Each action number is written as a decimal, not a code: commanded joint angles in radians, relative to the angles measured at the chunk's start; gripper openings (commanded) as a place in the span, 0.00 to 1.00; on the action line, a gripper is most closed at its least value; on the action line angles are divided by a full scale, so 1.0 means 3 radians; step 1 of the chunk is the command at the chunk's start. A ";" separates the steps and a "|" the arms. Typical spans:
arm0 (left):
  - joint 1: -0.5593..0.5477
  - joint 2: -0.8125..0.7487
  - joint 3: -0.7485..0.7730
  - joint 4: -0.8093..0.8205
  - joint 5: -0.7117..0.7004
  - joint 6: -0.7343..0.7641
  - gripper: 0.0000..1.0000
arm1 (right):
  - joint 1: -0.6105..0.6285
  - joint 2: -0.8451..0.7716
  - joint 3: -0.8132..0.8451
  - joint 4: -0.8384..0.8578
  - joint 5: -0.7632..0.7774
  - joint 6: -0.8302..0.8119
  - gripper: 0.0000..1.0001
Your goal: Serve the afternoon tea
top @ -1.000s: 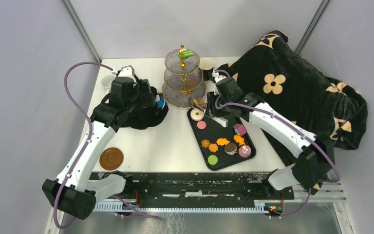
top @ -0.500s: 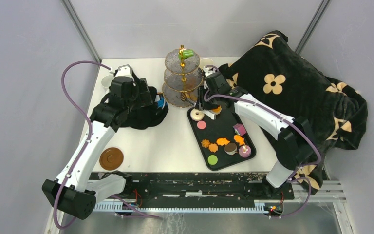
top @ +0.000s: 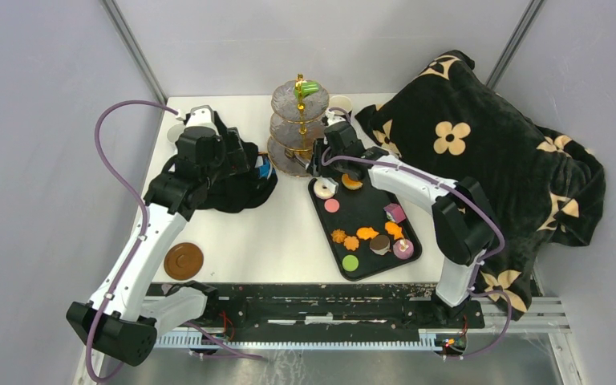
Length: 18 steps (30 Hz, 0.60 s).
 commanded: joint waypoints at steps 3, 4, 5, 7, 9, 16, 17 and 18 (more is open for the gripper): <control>0.0015 -0.0033 0.0104 0.0143 -0.0071 0.0158 1.00 | 0.0089 0.0183 0.0168 0.0656 0.0177 0.0248 0.26; 0.0015 -0.0021 0.0104 0.0145 -0.0073 0.0167 1.00 | 0.0098 0.0222 0.0191 0.0673 0.0211 0.0279 0.26; 0.0017 -0.0007 0.0101 0.0145 -0.0077 0.0166 1.00 | 0.0108 0.0260 0.0206 0.0698 0.0244 0.0310 0.26; 0.0015 0.0015 0.0099 0.0140 -0.0075 0.0170 1.00 | 0.0119 0.0321 0.0200 0.0789 0.0291 0.0366 0.26; 0.0014 0.0018 0.0094 0.0136 -0.0075 0.0168 1.00 | 0.0136 0.0371 0.0169 0.0906 0.0378 0.0404 0.26; 0.0013 0.0075 0.0080 0.0145 -0.0096 0.0197 1.00 | 0.0183 0.0496 0.0113 0.1213 0.0651 0.0392 0.26; 0.0016 0.0082 0.0083 0.0143 -0.0096 0.0196 1.00 | 0.0194 0.0521 0.0134 0.1220 0.0694 0.0388 0.26; 0.0017 0.0088 0.0079 0.0145 -0.0096 0.0196 1.00 | 0.0199 0.0550 0.0161 0.1213 0.0728 0.0381 0.28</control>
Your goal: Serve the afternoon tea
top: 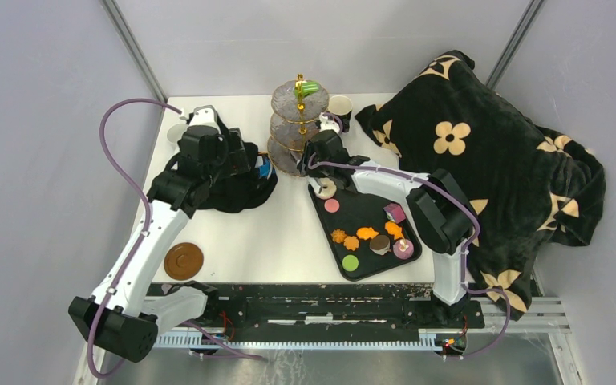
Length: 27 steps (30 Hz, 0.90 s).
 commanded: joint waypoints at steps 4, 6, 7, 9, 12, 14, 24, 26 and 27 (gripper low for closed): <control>0.0015 0.0047 0.0074 0.0169 -0.0083 0.0168 1.00 | 0.0062 0.0160 0.0279 0.0328 0.0359 -0.0012 0.40; 0.0016 0.0055 0.0075 0.0171 -0.0091 0.0177 1.00 | 0.0073 0.0196 0.0329 0.0273 0.0355 -0.0041 0.46; 0.0015 0.0055 0.0074 0.0171 -0.0094 0.0178 1.00 | 0.0073 0.0201 0.0335 0.0264 0.0344 -0.0051 0.48; 0.0015 0.0056 0.0065 0.0170 -0.0093 0.0179 1.00 | 0.0083 0.0200 0.0327 0.0254 0.0324 -0.0060 0.51; 0.0016 0.0037 0.0055 0.0169 -0.0086 0.0176 1.00 | 0.0089 0.0187 0.0336 0.0196 0.0305 -0.0055 0.54; 0.0015 0.0025 0.0048 0.0166 -0.0080 0.0178 1.00 | 0.0091 0.0167 0.0336 0.0170 0.0287 -0.0054 0.55; 0.0017 -0.0052 0.0028 0.0159 -0.0067 0.0150 1.00 | 0.0172 -0.0110 0.0144 0.0041 0.0208 -0.0099 0.52; 0.0015 -0.0072 0.0026 0.0153 -0.0050 0.0148 1.00 | 0.0185 -0.0183 0.0076 -0.0009 0.0215 -0.0109 0.52; 0.0015 -0.0081 0.0027 0.0148 -0.0038 0.0145 1.00 | 0.0191 -0.0218 0.0041 -0.0012 0.0231 -0.0110 0.52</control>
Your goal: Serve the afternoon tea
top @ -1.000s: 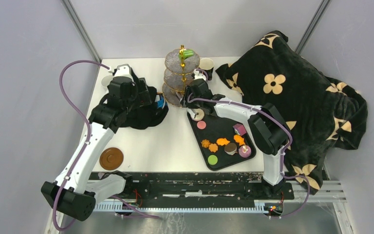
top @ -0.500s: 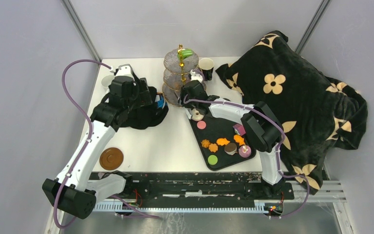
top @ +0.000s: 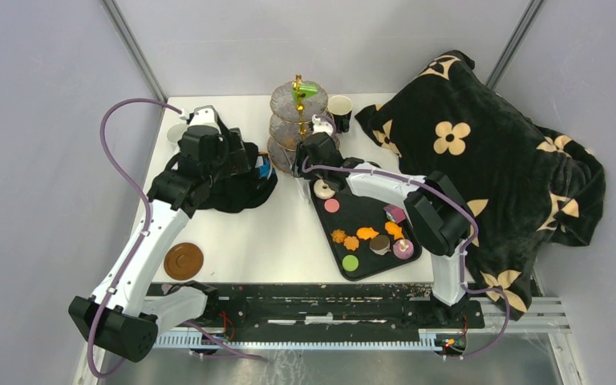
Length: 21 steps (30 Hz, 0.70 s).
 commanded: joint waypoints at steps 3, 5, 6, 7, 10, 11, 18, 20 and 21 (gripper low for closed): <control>0.0019 -0.0149 0.0028 0.0135 0.0000 0.0124 1.00 | 0.0063 -0.0324 -0.0104 -0.0072 0.0073 -0.0045 0.52; 0.0017 -0.0170 0.0023 0.0113 0.0013 0.0118 1.00 | 0.0063 -0.0301 -0.0095 -0.0127 0.0109 -0.0018 0.53; 0.0019 -0.0185 0.0020 0.0109 0.0010 0.0116 1.00 | 0.0064 -0.0285 -0.0078 -0.0158 0.0117 -0.0015 0.53; 0.0020 -0.0197 0.0018 0.0100 0.0010 0.0113 1.00 | 0.0066 -0.0270 -0.0067 -0.0194 0.0142 0.0002 0.52; 0.0016 -0.0233 0.0005 0.0083 0.0004 0.0112 1.00 | 0.0064 -0.0237 -0.0065 -0.0287 0.0281 0.0057 0.47; 0.0015 -0.0240 -0.0001 0.0078 0.0000 0.0114 1.00 | 0.0064 -0.0221 -0.0070 -0.0311 0.0312 0.0064 0.46; 0.0018 -0.0217 -0.0009 0.0077 -0.0008 0.0112 1.00 | 0.0064 -0.0053 -0.0016 -0.0394 0.0271 0.0107 0.37; 0.0016 -0.0210 -0.0003 0.0081 -0.0013 0.0112 1.00 | 0.0063 -0.0019 0.0002 -0.0402 0.0252 0.0103 0.35; 0.0018 -0.0210 -0.0010 0.0085 -0.0016 0.0112 1.00 | 0.0064 -0.0008 0.0001 -0.0399 0.0245 0.0106 0.34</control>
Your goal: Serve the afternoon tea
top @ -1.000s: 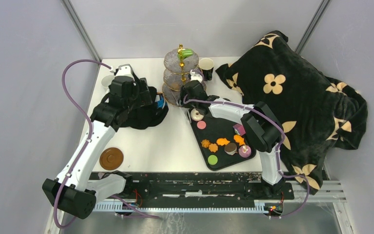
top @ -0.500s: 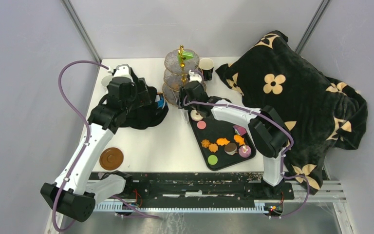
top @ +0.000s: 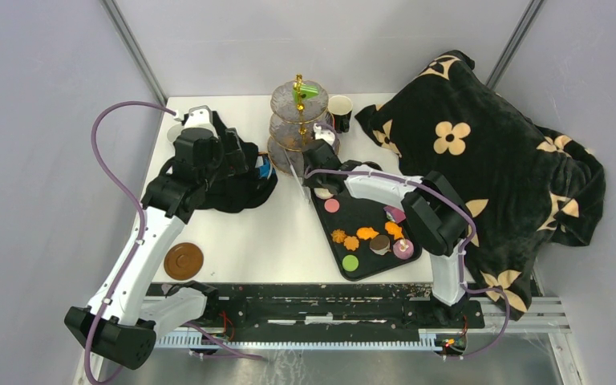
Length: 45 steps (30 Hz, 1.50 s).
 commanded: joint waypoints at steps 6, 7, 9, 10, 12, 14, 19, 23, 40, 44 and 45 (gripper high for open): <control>0.0019 -0.0029 -0.0007 0.0094 -0.0041 0.0123 1.00 | 0.0005 0.0076 0.0108 0.0019 -0.0032 0.0014 0.20; 0.0016 -0.0029 -0.0007 0.0094 -0.0041 0.0122 1.00 | 0.0005 0.0051 0.0101 0.0022 -0.0047 0.0006 0.17; 0.0016 -0.0030 -0.0011 0.0094 -0.0046 0.0122 1.00 | 0.0005 -0.0007 0.0097 0.0004 -0.0071 -0.0019 0.14; 0.0019 -0.0033 -0.0016 0.0093 -0.0046 0.0122 1.00 | 0.0005 -0.0034 0.0102 -0.0011 -0.0085 -0.0012 0.11; 0.0017 -0.0035 -0.0033 0.0105 -0.0042 0.0122 1.00 | 0.0016 -0.0067 0.0178 -0.0118 -0.0160 -0.0061 0.04; 0.0018 -0.0040 -0.0047 0.0116 -0.0041 0.0122 1.00 | 0.0039 -0.0095 0.0263 -0.0308 -0.0116 -0.0115 0.01; 0.0015 -0.0077 -0.0063 0.0118 -0.0045 0.0121 1.00 | 0.0075 -0.0383 0.0086 -0.0493 -0.0053 -0.0175 0.01; 0.0018 -0.0115 -0.0068 0.0112 -0.0047 0.0137 1.00 | 0.0136 -0.0788 -0.0281 -0.0498 -0.0125 -0.0241 0.01; 0.0018 -0.0291 0.0013 -0.0059 0.0111 -0.0065 1.00 | 0.1248 -0.1590 -0.1274 -0.0527 0.0094 -0.0578 0.01; 0.0019 -0.0341 -0.0033 -0.0113 0.0172 -0.0132 1.00 | 0.1443 -0.1424 -0.1394 -0.0333 0.0392 -0.0436 0.01; 0.0015 -0.0353 -0.0048 -0.0119 0.0199 -0.0153 1.00 | 0.1462 -0.1374 -0.1428 -0.0258 0.0443 -0.0412 0.01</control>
